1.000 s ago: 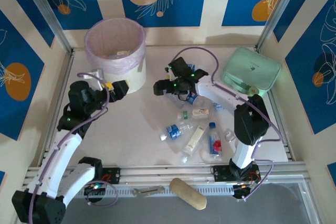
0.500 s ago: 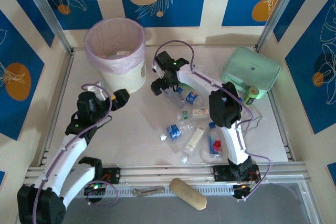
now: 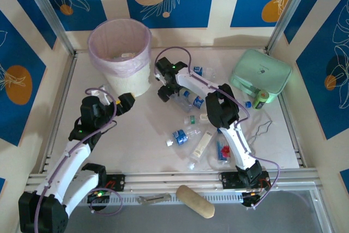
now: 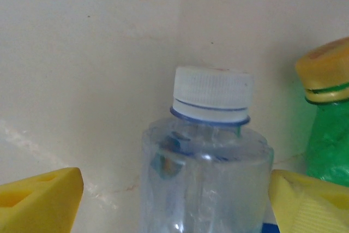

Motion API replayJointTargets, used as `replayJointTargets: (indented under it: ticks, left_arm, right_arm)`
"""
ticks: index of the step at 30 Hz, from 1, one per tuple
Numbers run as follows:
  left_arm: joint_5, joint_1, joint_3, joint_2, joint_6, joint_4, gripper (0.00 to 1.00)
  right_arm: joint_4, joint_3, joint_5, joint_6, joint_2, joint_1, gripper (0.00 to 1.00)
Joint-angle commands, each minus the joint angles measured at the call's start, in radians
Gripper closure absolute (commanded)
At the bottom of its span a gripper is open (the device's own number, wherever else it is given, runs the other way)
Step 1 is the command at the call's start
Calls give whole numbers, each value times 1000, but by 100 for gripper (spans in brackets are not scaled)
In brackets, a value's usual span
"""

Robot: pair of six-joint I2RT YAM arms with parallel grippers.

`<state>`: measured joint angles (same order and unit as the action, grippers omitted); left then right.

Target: Put the plastic bottles in the bin

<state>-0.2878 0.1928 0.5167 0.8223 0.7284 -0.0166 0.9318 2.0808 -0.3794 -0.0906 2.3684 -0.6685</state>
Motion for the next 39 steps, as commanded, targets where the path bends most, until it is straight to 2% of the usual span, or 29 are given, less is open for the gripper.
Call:
replayJointTargets:
  ticks: [1, 7, 14, 16, 25, 30, 35, 39]
  left_arm:
    - [-28, 4, 3, 6, -6, -13, 0]
    - [-30, 4, 12, 7, -9, -5, 0]
    - [-27, 4, 32, 13, -24, 13, 0]
    - [-29, 4, 33, 18, -22, 15, 0]
    - [-38, 20, 63, 75, -22, 37, 0]
    - [-44, 77, 71, 106, -28, -9, 0]
    - [-40, 198, 87, 163, -46, -89, 0]
    - [-38, 296, 100, 238, -48, -167, 0]
  right_arm:
    - [32, 34, -22, -28, 44, -11, 12]
    - [27, 63, -6, -17, 77, -16, 19]
    - [30, 85, 22, 10, 79, -13, 41]
    - [27, 92, 49, 24, 70, -10, 44]
    - [7, 97, 185, 170, -42, 16, 50]
    - [-19, 30, 224, 287, -150, 38, 51]
    - [-126, -137, 301, 462, -309, 92, 51]
    - [-257, -294, 318, 579, -447, 118, 52]
